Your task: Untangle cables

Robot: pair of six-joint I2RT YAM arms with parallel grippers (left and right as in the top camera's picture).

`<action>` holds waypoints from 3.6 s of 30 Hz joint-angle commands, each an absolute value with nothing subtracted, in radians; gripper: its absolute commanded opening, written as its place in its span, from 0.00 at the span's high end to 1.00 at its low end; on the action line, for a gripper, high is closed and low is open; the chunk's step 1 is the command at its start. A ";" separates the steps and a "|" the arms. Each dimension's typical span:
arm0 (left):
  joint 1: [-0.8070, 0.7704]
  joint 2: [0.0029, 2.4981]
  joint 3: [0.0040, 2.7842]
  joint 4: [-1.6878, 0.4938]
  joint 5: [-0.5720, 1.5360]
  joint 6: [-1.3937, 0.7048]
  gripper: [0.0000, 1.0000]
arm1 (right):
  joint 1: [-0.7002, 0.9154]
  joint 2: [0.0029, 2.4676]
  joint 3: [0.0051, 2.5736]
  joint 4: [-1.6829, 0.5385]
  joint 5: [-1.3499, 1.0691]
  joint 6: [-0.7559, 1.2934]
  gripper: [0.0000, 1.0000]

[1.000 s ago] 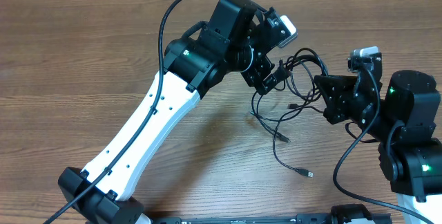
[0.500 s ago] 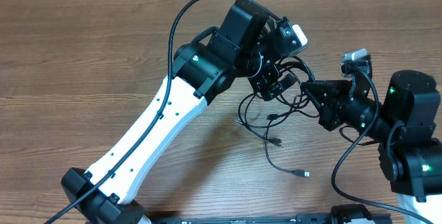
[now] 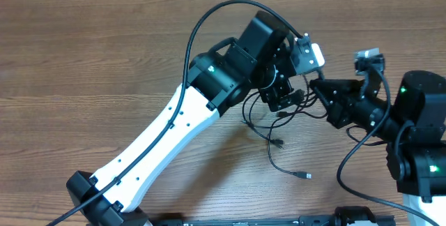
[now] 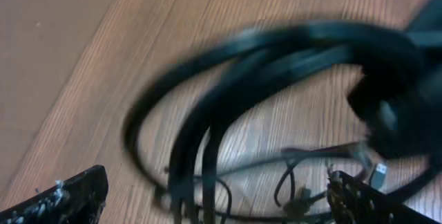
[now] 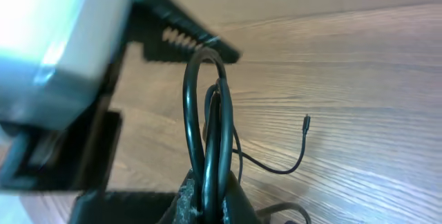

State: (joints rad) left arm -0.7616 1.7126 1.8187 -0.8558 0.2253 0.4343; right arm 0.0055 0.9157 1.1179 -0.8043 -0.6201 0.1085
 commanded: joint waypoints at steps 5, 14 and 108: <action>-0.704 1.657 1.835 -0.828 0.220 -0.062 0.00 | -0.096 0.910 1.121 -0.782 -0.623 0.183 0.96; -0.700 1.657 1.835 -0.728 0.518 -0.511 0.00 | -0.097 0.910 1.121 -0.778 -0.623 0.183 0.96; -0.540 1.743 1.835 -0.719 0.697 -1.251 0.96 | -0.097 0.910 1.121 -0.830 -0.629 0.101 0.96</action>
State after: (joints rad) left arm -0.6060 1.7424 1.8187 -0.7242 0.5846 -1.1622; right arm -0.0917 0.9157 1.1179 -0.8322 -0.6559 0.1291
